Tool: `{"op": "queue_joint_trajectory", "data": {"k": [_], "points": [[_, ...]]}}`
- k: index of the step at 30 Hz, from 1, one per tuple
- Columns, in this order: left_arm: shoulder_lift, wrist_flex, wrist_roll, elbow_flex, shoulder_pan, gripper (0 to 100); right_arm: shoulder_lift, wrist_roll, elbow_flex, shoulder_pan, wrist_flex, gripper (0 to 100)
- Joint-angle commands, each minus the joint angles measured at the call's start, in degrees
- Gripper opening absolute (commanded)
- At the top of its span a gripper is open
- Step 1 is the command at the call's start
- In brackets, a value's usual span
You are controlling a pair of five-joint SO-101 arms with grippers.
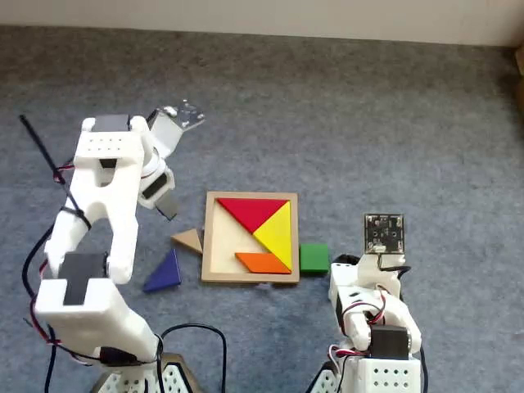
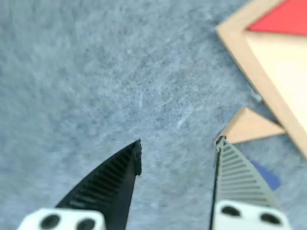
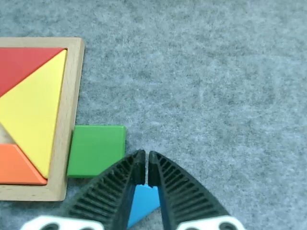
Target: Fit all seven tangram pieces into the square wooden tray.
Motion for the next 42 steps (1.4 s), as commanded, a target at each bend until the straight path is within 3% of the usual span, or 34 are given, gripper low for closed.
{"op": "queue_joint_trajectory", "data": {"k": [1, 10, 20, 26, 33, 42], "points": [[-3.82, 0.53, -16.18, -1.89, 1.01, 25, -0.31, 0.62, 5.23, 0.84, -0.66, 2.7], [1.98, 2.64, -34.29, -1.89, 7.78, 25, -0.31, 0.62, 5.23, 0.84, -0.66, 2.7], [2.42, 9.67, -42.46, -1.98, 13.14, 25, -0.31, 0.62, 5.23, 0.84, -0.66, 2.7], [4.00, 9.14, -42.99, -1.01, 13.76, 25, -0.31, 0.62, 5.23, 0.84, -0.66, 2.7], [9.01, 1.14, -42.64, 2.33, 14.90, 25, -0.31, 0.62, 5.23, 0.84, -0.66, 2.7], [9.80, -2.64, -39.30, 2.24, 15.08, 25, -0.31, 0.62, 5.23, 0.84, -0.66, 2.7]]}}
